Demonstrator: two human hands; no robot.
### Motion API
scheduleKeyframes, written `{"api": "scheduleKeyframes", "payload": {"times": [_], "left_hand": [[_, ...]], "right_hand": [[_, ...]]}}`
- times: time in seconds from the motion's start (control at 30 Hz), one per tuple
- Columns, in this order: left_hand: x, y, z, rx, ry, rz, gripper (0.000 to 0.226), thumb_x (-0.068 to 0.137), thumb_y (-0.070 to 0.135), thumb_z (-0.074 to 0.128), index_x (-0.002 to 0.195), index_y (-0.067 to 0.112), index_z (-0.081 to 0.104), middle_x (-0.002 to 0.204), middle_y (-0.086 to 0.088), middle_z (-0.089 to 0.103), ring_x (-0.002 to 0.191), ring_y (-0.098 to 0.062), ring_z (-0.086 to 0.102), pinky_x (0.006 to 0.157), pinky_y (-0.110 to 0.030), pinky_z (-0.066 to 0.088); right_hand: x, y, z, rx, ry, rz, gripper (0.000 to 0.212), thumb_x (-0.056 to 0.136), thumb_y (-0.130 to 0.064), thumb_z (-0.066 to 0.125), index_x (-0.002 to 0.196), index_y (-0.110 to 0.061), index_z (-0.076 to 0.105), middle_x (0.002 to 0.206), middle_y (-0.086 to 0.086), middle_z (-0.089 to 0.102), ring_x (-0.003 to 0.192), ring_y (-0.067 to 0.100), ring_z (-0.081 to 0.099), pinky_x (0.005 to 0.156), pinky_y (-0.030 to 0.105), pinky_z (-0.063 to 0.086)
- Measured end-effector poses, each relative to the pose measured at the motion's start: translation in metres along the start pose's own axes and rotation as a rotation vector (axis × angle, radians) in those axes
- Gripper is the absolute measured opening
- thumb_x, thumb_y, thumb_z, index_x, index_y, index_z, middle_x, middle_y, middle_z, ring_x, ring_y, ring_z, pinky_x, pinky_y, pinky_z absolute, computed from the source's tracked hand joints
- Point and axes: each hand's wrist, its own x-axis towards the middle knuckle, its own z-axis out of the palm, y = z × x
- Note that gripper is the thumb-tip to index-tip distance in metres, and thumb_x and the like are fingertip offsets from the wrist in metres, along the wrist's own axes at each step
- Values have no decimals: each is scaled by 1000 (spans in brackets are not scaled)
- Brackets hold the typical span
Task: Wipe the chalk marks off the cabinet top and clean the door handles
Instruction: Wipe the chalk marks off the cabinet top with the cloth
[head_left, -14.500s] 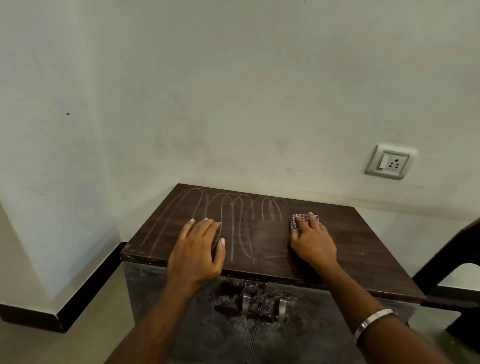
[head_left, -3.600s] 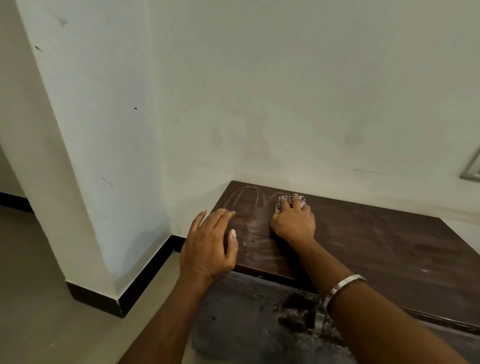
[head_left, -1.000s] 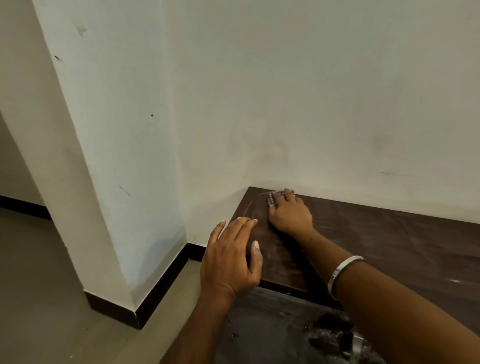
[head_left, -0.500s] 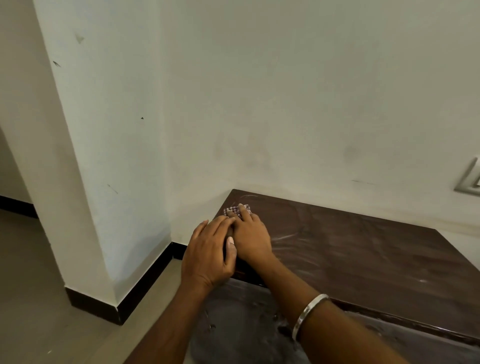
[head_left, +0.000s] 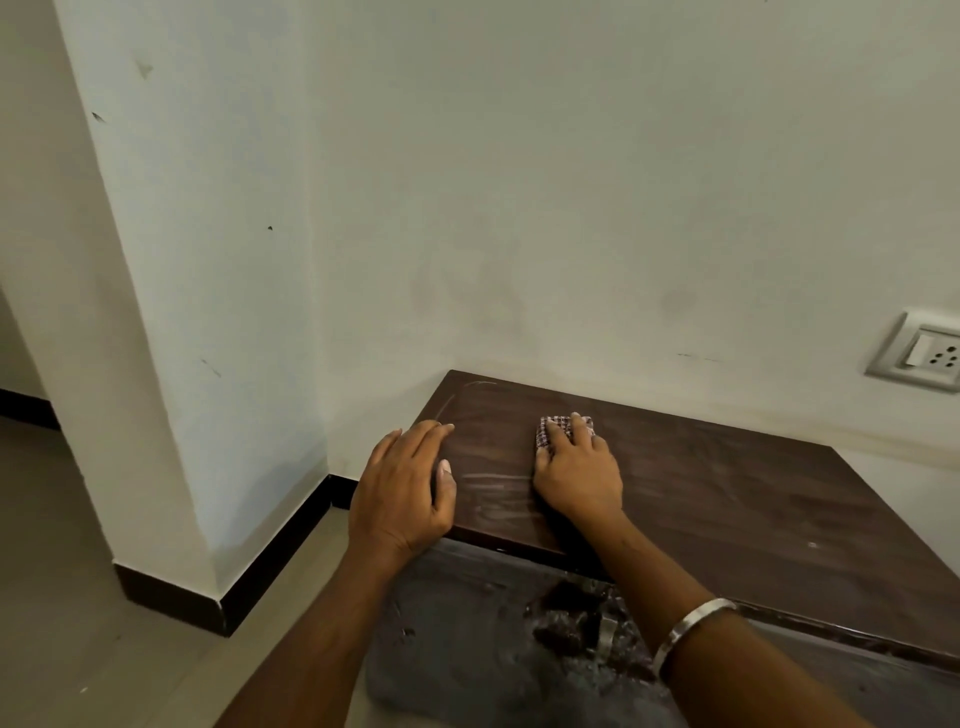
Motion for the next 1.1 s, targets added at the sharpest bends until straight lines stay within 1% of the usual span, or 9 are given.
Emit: {"api": "scheduleKeyframes", "payload": {"times": [0.1, 0.23, 0.3, 0.37, 0.47, 0.63, 0.73, 0.93, 1.1], "left_hand": [[1, 0, 0, 26, -3, 9, 47, 88, 30, 36, 128, 15, 56, 129, -1, 59, 119, -16, 53, 112, -36, 31], [1, -1, 2, 70, -35, 3, 51, 88, 32, 32, 128, 13, 57, 130, -4, 59, 122, -17, 52, 112, -41, 32], [1, -3, 3, 79, -46, -3, 52, 88, 33, 30, 128, 13, 57, 130, -4, 60, 123, -17, 52, 112, -42, 33], [0, -1, 3, 81, -40, -14, 51, 89, 33, 31, 128, 13, 56, 131, -4, 59, 123, -17, 52, 112, -42, 32], [0, 0, 2, 71, -16, -18, 50, 89, 32, 33, 128, 13, 57, 129, -5, 60, 121, -18, 53, 113, -40, 31], [0, -1, 2, 49, -9, -11, 48, 89, 32, 35, 127, 14, 57, 129, -4, 60, 120, -18, 54, 114, -38, 29], [0, -1, 3, 36, -11, -18, 45, 89, 31, 38, 127, 14, 57, 129, -4, 60, 120, -19, 54, 113, -39, 31], [1, -2, 2, 3, -18, -12, 42, 89, 28, 45, 127, 15, 56, 129, -2, 60, 120, -17, 54, 113, -34, 28], [1, -7, -1, 5, -15, -5, 42, 89, 26, 45, 126, 14, 57, 128, -3, 61, 119, -17, 55, 114, -35, 28]], "right_hand": [[-16, -26, 2, 16, -11, -66, 53, 101, -44, 28, 152, -30, 25, 163, 5, 12, 146, 32, 21, 119, 44, 23], [-45, -62, 6, 59, -25, -275, 52, 102, -45, 27, 151, -29, 27, 163, 4, 13, 147, 28, 18, 120, 43, 20], [-54, -67, 6, 71, -39, -330, 53, 102, -47, 25, 152, -29, 28, 163, 3, 13, 147, 26, 17, 120, 40, 19], [-57, -59, 4, 82, -31, -318, 52, 102, -46, 27, 151, -30, 28, 163, 2, 14, 147, 25, 19, 120, 39, 19], [-57, -31, -4, 60, -20, -241, 52, 102, -45, 29, 152, -31, 26, 163, 1, 14, 146, 25, 21, 118, 40, 22], [-58, 51, -23, -37, -17, -5, 54, 102, -47, 26, 153, -30, 21, 163, 4, 12, 146, 28, 22, 119, 43, 23], [-61, 75, -28, -50, -10, 74, 54, 101, -46, 26, 153, -31, 21, 163, 4, 12, 146, 30, 23, 119, 44, 24], [-65, 50, -25, -54, -12, 101, 55, 101, -43, 26, 154, -29, 18, 164, 5, 8, 146, 33, 20, 119, 45, 23], [-71, -7, -13, -2, -21, -52, 54, 102, -45, 26, 153, -31, 20, 164, 3, 9, 147, 30, 18, 120, 44, 21]]}}
